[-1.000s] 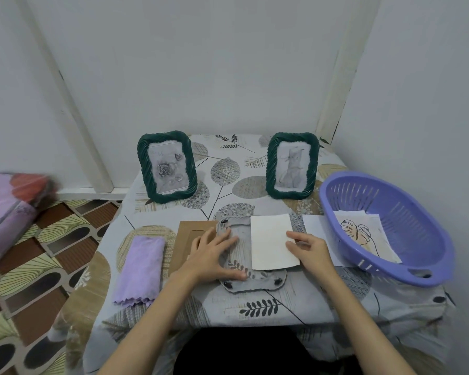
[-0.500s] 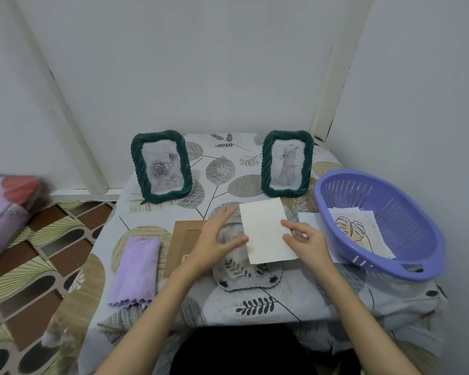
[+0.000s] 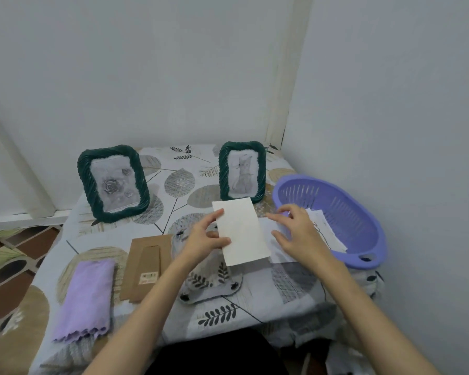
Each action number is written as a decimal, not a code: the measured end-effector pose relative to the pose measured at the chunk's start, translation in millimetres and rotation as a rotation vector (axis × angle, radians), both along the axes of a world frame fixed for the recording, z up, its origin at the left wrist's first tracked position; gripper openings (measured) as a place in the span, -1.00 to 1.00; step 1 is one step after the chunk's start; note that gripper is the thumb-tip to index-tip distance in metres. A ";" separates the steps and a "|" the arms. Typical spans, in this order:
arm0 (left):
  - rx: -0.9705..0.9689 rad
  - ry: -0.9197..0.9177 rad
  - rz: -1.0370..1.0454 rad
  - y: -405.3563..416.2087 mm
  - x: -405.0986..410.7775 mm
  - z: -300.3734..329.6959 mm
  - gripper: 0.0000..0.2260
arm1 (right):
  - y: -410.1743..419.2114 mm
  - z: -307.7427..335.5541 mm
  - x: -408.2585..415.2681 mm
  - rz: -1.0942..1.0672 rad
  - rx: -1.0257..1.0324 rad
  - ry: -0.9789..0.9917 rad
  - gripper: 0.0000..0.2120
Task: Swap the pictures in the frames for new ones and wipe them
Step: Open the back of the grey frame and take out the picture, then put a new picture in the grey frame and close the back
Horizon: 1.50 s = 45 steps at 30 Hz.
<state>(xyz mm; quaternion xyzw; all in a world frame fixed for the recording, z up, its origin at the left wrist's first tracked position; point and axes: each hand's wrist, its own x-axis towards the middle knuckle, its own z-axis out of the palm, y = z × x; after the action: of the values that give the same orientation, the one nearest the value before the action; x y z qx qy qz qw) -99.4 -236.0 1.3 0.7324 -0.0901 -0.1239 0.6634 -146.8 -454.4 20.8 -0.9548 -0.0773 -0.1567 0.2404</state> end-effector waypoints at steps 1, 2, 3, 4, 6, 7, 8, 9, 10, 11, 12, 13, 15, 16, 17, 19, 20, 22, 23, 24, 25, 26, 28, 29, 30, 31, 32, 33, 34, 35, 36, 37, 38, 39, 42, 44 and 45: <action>0.022 -0.010 -0.012 -4.5 3.3 -1.2 -0.36 | -4.2 0.0 -2.6 -0.003 -0.041 -0.015 -0.63; 0.047 -0.020 -0.019 -9.0 6.6 -2.8 -0.36 | -8.7 0.4 -5.0 -0.018 -0.068 -0.026 -0.63; 0.070 -0.028 -0.025 -13.3 9.7 -4.6 -0.35 | -14.7 0.3 -7.0 -0.043 -0.099 -0.031 -0.61; 0.087 -0.035 -0.034 -18.0 12.4 -6.7 -0.35 | -21.4 1.3 -9.8 -0.074 -0.136 -0.014 -0.58; 0.098 -0.047 -0.065 -27.9 15.7 -9.1 -0.35 | -37.1 4.3 -14.4 -0.108 -0.162 0.140 -0.51; 0.097 -0.046 -0.082 -33.0 17.2 -10.6 -0.35 | -43.4 6.1 -15.9 -0.095 -0.127 0.246 -0.49; 0.096 -0.039 -0.095 -38.2 19.1 -12.7 -0.35 | -48.0 6.7 -16.8 -0.070 -0.076 0.328 -0.49; 0.100 -0.030 -0.104 -43.6 21.4 -15.0 -0.35 | -51.2 6.4 -17.1 -0.047 -0.022 0.369 -0.50; 0.111 -0.022 -0.109 -48.7 24.4 -17.7 -0.34 | -53.6 5.5 -16.6 -0.033 0.038 0.383 -0.51; 0.134 -0.021 -0.111 -53.7 27.8 -20.5 -0.33 | -55.5 4.4 -15.4 -0.024 0.101 0.384 -0.52; 0.168 -0.026 -0.109 -58.9 31.8 -23.7 -0.31 | -57.1 3.7 -13.6 -0.024 0.154 0.378 -0.52; 0.204 -0.038 -0.109 -64.4 35.8 -26.2 -0.30 | -59.1 4.0 -11.2 -0.031 0.198 0.361 -0.53; 0.241 -0.064 -0.122 -74.3 40.2 -28.8 -0.28 | -62.6 8.7 -6.8 -0.056 0.265 0.293 -0.56; 0.246 -0.079 -0.134 -79.8 42.9 -29.6 -0.28 | -65.7 12.3 -3.8 -0.067 0.296 0.258 -0.56; 0.259 -0.095 -0.147 -84.9 44.9 -29.8 -0.29 | -68.5 16.1 -1.4 -0.074 0.330 0.235 -0.57; 0.333 -0.145 -0.180 -94.2 48.7 -32.2 -0.28 | -73.2 20.8 1.8 -0.079 0.398 0.222 -0.58; 0.403 -0.177 -0.200 -98.0 49.8 -35.0 -0.27 | -74.7 21.1 2.8 -0.077 0.413 0.224 -0.58; 0.598 -0.265 -0.232 -104.0 49.1 -42.3 -0.26 | -74.3 20.0 2.3 -0.066 0.409 0.231 -0.58; 0.700 -0.306 -0.248 -105.9 48.0 -45.5 -0.27 | -73.1 18.8 1.3 -0.060 0.404 0.230 -0.57; 0.792 -0.342 -0.263 -107.4 47.4 -48.8 -0.27 | -71.6 16.8 0.7 -0.058 0.395 0.227 -0.57; 0.871 -0.381 -0.271 -108.6 46.9 -51.4 -0.27 | -69.8 15.3 -0.2 -0.053 0.384 0.221 -0.57; 0.937 -0.407 -0.271 -109.4 47.0 -53.6 -0.29 | -68.4 13.5 -0.7 -0.046 0.365 0.217 -0.57; 1.034 -0.424 -0.250 -110.0 46.6 -55.2 -0.37 | -66.1 9.9 -1.6 -0.026 0.316 0.224 -0.57; 1.066 -0.423 -0.238 -109.7 46.7 -55.9 -0.40 | -65.0 8.3 -2.4 -0.020 0.294 0.231 -0.57; 1.085 -0.418 -0.232 -109.5 46.5 -56.8 -0.42 | -63.3 7.4 -3.7 -0.011 0.278 0.236 -0.56; 1.097 -0.417 -0.229 -109.0 45.2 -57.0 -0.43 | -61.1 6.6 -4.9 -0.002 0.263 0.240 -0.56; 1.108 -0.420 -0.226 -108.2 44.4 -57.7 -0.43 | -58.3 6.0 -6.1 0.007 0.251 0.242 -0.55; 1.111 -0.422 -0.223 -107.3 43.6 -58.4 -0.43 | -55.3 5.5 -7.4 0.014 0.241 0.243 -0.55; 1.111 -0.419 -0.223 -106.5 43.7 -59.2 -0.43 | -52.6 4.5 -8.3 0.019 0.230 0.248 -0.54; 1.104 -0.422 -0.217 -105.3 43.7 -58.7 -0.45 | -50.0 3.1 -9.1 0.024 0.219 0.257 -0.54; 1.062 -0.432 -0.197 -104.2 44.5 -58.0 -0.48 | -47.8 1.4 -9.5 0.028 0.209 0.272 -0.53; 0.950 -0.443 -0.153 -103.6 44.6 -55.4 -0.53 | -46.2 -0.8 -9.5 0.032 0.198 0.291 -0.52; 0.771 -0.437 -0.094 -103.4 44.3 -50.4 -0.58 | -45.1 -2.8 -9.2 0.032 0.190 0.309 -0.51; 0.564 -0.401 -0.039 -104.1 43.2 -42.4 -0.62 | -45.0 -4.5 -8.2 0.031 0.192 0.327 -0.51; 0.138 -0.256 -0.011 -110.0 35.7 -11.7 -0.67 | -49.8 -0.1 -4.4 0.013 0.353 0.382 -0.53; 0.161 -0.287 -0.089 -115.1 35.9 -2.0 -0.60 | -62.3 4.1 3.7 -0.038 0.464 0.388 -0.55; 0.246 -0.321 -0.120 -116.8 38.0 -1.2 -0.53 | -71.7 5.0 10.2 -0.082 0.478 0.388 -0.55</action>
<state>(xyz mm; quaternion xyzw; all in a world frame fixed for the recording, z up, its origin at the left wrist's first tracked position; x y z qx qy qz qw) -61.4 -352.7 0.1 0.8114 -0.2224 -0.0550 0.5377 -136.7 -526.1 25.8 -0.8857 0.0476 0.0052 0.4618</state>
